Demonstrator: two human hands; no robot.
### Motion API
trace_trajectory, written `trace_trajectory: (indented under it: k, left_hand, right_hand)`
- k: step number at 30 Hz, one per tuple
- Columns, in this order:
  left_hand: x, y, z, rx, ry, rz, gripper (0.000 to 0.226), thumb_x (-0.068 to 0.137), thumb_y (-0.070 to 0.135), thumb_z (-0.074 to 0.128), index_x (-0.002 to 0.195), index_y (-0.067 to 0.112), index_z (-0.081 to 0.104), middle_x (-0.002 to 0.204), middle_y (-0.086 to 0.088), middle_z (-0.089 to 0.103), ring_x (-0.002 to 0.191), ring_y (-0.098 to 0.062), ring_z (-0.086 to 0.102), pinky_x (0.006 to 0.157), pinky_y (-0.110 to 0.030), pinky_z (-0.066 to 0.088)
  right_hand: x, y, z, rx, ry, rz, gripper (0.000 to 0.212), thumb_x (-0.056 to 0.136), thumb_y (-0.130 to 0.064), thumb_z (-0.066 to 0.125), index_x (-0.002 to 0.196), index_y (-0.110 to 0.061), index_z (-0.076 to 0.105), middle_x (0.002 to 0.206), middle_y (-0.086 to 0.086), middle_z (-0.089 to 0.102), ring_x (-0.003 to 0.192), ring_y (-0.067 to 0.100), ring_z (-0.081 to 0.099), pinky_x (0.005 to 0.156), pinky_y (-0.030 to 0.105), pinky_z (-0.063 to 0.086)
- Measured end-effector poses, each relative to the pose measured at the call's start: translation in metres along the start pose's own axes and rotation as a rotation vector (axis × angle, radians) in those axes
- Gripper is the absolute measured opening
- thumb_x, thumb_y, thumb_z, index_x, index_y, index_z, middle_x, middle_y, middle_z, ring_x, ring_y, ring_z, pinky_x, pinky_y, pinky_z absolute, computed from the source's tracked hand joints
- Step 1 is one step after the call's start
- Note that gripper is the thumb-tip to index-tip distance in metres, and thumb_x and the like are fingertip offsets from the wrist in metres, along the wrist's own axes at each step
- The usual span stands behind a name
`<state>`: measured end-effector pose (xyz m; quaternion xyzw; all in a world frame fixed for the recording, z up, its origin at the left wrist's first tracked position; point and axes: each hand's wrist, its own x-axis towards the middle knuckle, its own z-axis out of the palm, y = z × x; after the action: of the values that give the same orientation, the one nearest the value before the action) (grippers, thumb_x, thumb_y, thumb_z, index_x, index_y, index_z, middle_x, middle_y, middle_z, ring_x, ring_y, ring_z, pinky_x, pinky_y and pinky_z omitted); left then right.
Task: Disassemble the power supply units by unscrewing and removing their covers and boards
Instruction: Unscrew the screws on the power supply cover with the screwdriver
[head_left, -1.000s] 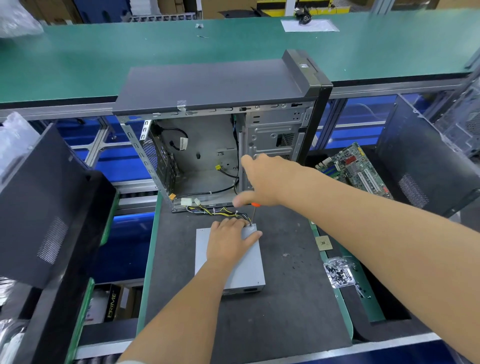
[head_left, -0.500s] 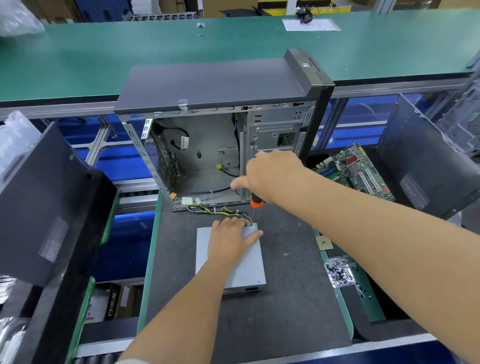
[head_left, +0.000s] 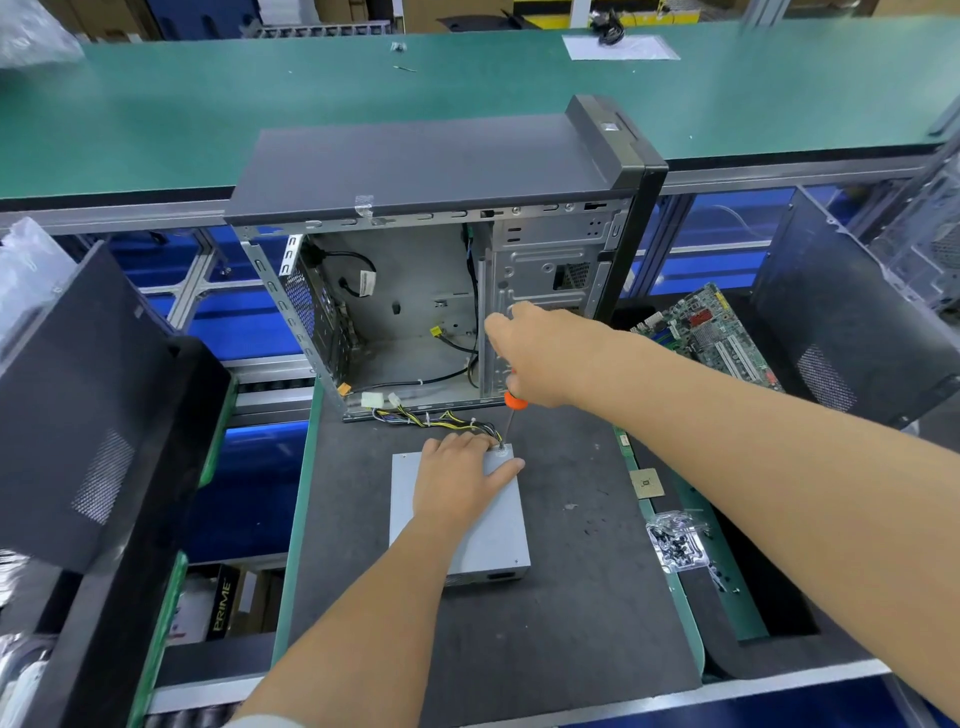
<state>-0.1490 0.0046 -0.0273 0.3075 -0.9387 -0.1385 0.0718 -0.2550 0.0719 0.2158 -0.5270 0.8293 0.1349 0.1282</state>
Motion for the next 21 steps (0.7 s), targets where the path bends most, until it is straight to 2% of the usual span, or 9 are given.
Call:
trace_trajectory:
  k: [3, 5, 8, 12, 14, 16, 17, 19, 21]
  left_hand:
    - [-0.0005, 0.0, -0.0007, 0.001, -0.001, 0.0, 0.058, 0.088, 0.074, 0.044, 0.113, 0.028, 0.068, 0.115, 0.014, 0.067, 0.114, -0.01, 0.054, 0.093, -0.031, 0.029]
    - [-0.001, 0.0002, -0.0012, -0.001, -0.003, -0.003, 0.057, 0.088, 0.073, 0.044, 0.114, 0.028, 0.068, 0.117, 0.014, 0.067, 0.115, -0.009, 0.053, 0.093, -0.031, 0.029]
    - [-0.0003, 0.0011, -0.0017, 0.003, -0.018, 0.003, 0.058, 0.089, 0.074, 0.043, 0.116, 0.028, 0.067, 0.118, 0.014, 0.066, 0.117, -0.009, 0.053, 0.096, -0.031, 0.029]
    - [-0.0006, 0.0008, -0.0019, -0.003, -0.009, 0.002, 0.057, 0.089, 0.073, 0.045, 0.116, 0.028, 0.067, 0.118, 0.013, 0.067, 0.116, -0.01, 0.053, 0.094, -0.031, 0.027]
    - [-0.001, 0.0012, -0.0019, -0.007, -0.01, 0.002, 0.057, 0.089, 0.073, 0.045, 0.116, 0.028, 0.067, 0.118, 0.013, 0.067, 0.115, -0.011, 0.053, 0.093, -0.031, 0.027]
    - [-0.0008, 0.001, -0.002, 0.002, -0.015, 0.003, 0.058, 0.088, 0.074, 0.044, 0.115, 0.029, 0.067, 0.117, 0.013, 0.067, 0.114, -0.011, 0.053, 0.093, -0.031, 0.028]
    - [-0.0006, 0.0009, -0.002, 0.006, -0.015, 0.004, 0.058, 0.088, 0.074, 0.043, 0.115, 0.028, 0.067, 0.117, 0.013, 0.067, 0.114, -0.011, 0.053, 0.093, -0.031, 0.028]
    - [-0.0007, 0.0002, -0.0021, 0.008, -0.013, 0.004, 0.058, 0.088, 0.074, 0.043, 0.115, 0.028, 0.068, 0.118, 0.014, 0.067, 0.114, -0.011, 0.054, 0.093, -0.031, 0.028]
    - [-0.0007, 0.0001, -0.002, 0.013, -0.014, 0.005, 0.059, 0.088, 0.074, 0.043, 0.115, 0.028, 0.068, 0.118, 0.013, 0.067, 0.114, -0.011, 0.054, 0.093, -0.031, 0.028]
  right_hand:
    - [-0.0001, -0.0024, 0.0015, 0.022, -0.015, -0.027, 0.058, 0.09, -0.044, 0.067, 0.127, -0.013, 0.037, 0.117, 0.013, 0.041, 0.09, 0.03, 0.045, 0.065, 0.039, 0.038]
    - [-0.0014, -0.0053, 0.0033, -0.053, 0.04, -0.004, 0.053, 0.097, -0.052, 0.049, 0.13, -0.011, 0.041, 0.116, 0.015, 0.05, 0.092, 0.032, 0.049, 0.064, 0.039, 0.034]
    - [-0.0003, -0.0058, 0.0071, -0.167, 0.154, -0.044, 0.029, 0.104, -0.029, 0.043, 0.125, -0.009, 0.044, 0.11, 0.012, 0.055, 0.093, 0.035, 0.055, 0.064, 0.04, 0.036]
    - [0.0015, -0.0012, 0.0044, 0.058, 0.091, -0.156, 0.037, 0.091, -0.02, 0.063, 0.12, -0.014, 0.04, 0.11, 0.008, 0.047, 0.095, 0.03, 0.047, 0.077, 0.041, 0.046]
    - [0.0008, -0.0029, 0.0043, 0.121, 0.086, -0.139, 0.043, 0.091, -0.037, 0.065, 0.12, -0.015, 0.042, 0.11, 0.008, 0.046, 0.098, 0.033, 0.051, 0.075, 0.041, 0.045]
    - [0.0001, -0.0058, 0.0032, 0.035, 0.08, -0.038, 0.054, 0.095, -0.06, 0.048, 0.124, -0.014, 0.046, 0.108, 0.01, 0.05, 0.104, 0.035, 0.055, 0.069, 0.039, 0.038]
    - [-0.0004, -0.0072, 0.0023, -0.063, 0.089, -0.006, 0.056, 0.098, -0.061, 0.04, 0.126, -0.014, 0.049, 0.104, 0.01, 0.05, 0.107, 0.036, 0.055, 0.068, 0.039, 0.036]
    - [0.0001, -0.0072, 0.0018, -0.16, 0.118, -0.027, 0.041, 0.105, -0.046, 0.036, 0.127, -0.015, 0.051, 0.089, 0.006, 0.041, 0.107, 0.037, 0.056, 0.066, 0.04, 0.038]
    - [0.0003, -0.0033, 0.0023, -0.026, 0.11, -0.077, 0.028, 0.101, -0.031, 0.045, 0.124, -0.013, 0.047, 0.088, 0.005, 0.043, 0.098, 0.037, 0.056, 0.068, 0.039, 0.041]
